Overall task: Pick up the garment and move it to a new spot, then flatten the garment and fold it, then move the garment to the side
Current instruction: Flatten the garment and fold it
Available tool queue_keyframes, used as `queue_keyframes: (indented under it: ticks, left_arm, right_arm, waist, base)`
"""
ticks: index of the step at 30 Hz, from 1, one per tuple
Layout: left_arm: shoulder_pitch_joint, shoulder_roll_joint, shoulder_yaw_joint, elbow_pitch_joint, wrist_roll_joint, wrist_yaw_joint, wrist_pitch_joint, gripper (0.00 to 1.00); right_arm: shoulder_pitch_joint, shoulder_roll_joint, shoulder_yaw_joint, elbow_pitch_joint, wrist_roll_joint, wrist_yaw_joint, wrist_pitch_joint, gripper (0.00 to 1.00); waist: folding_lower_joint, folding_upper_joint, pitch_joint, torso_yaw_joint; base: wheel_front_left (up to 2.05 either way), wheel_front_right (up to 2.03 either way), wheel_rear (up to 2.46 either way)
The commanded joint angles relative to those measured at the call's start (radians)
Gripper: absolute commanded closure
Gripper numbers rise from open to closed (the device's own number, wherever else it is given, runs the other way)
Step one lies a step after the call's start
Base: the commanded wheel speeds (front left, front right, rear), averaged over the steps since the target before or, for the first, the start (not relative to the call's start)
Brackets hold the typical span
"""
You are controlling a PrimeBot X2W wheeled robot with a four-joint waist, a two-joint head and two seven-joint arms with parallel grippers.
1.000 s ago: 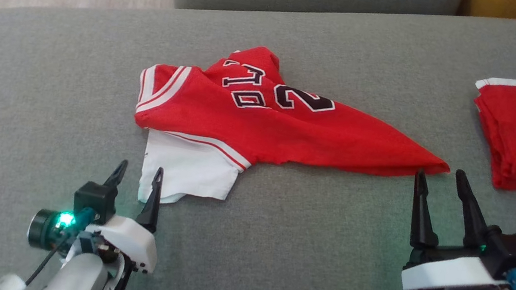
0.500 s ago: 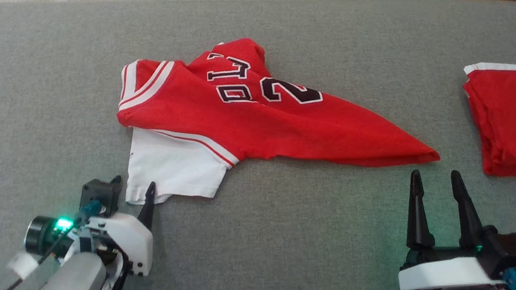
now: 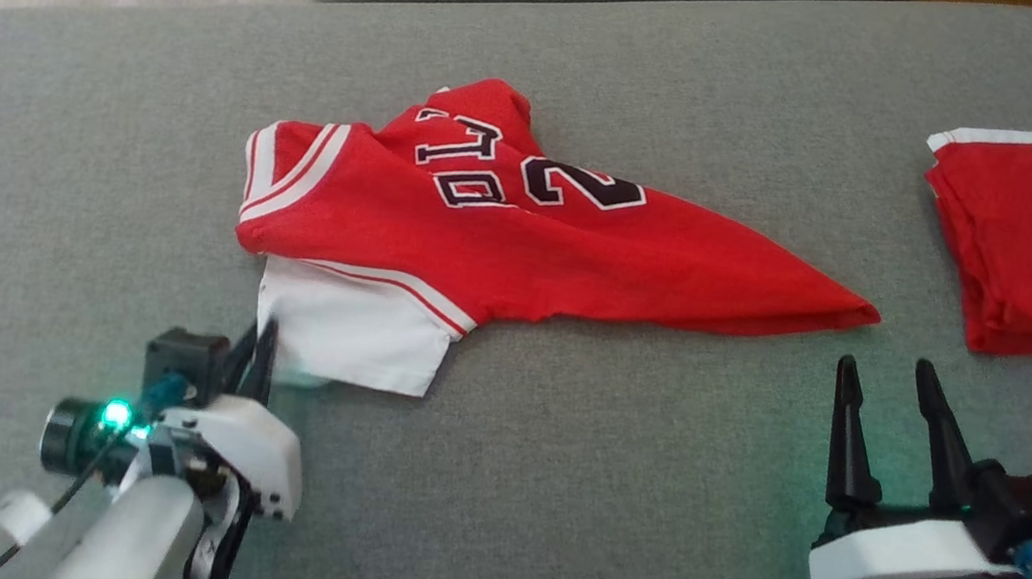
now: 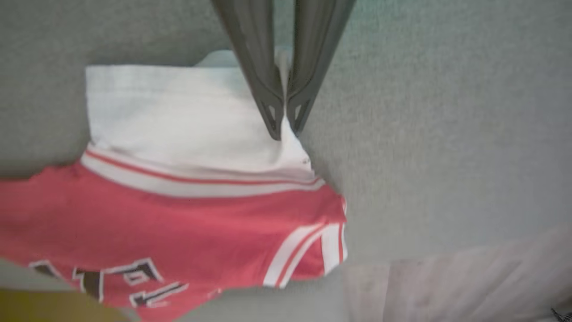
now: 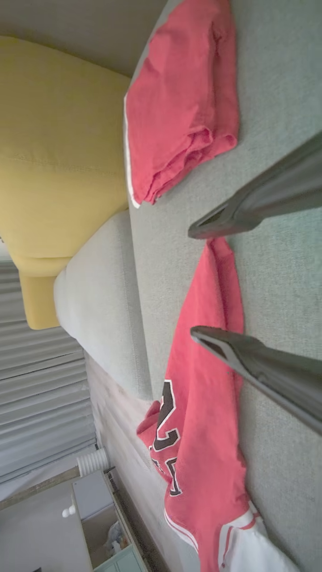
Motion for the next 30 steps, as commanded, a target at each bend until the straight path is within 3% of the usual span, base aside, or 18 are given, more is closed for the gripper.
queue_keyframes:
  ticks: [1,7,12,22,30]
  left_arm:
    - [-0.025,0.026,0.048,-0.054,-0.010,0.003,-0.042,1.00]
    - [-0.023,0.025,0.072,-0.165,-0.018,-0.007,-0.196,1.00]
    - [-0.016,0.029,0.082,-0.238,-0.009,-0.001,-0.265,1.00]
    - [0.004,0.036,0.121,-0.342,0.014,0.026,-0.308,1.00]
    - [0.021,0.034,0.110,-0.344,0.031,0.013,-0.311,1.00]
  right_arm:
    - [-0.032,-0.002,0.014,-0.017,-0.004,-0.002,-0.006,0.00]
    - [-0.039,-0.002,-0.014,0.046,0.010,-0.002,0.025,0.00]
    - [-0.045,-0.002,-0.027,0.101,0.065,-0.002,0.056,0.00]
    - [-0.067,-0.002,-0.030,0.185,0.124,-0.002,0.082,0.00]
    - [-0.079,-0.002,0.005,0.236,0.183,-0.002,0.101,0.00]
  waist:
    - [0.0000,0.0000,-0.004,0.006]
    - [0.0000,0.0000,-0.015,0.032]
    - [0.0000,0.0000,-0.024,0.049]
    - [0.0000,0.0000,-0.031,0.066]
    - [0.0000,0.0000,-0.034,0.062]
  base:
    - [0.00,0.00,0.00]
    - [0.00,0.00,0.00]
    - [0.00,0.00,0.00]
    - [0.00,0.00,0.00]
    - [0.00,0.00,0.00]
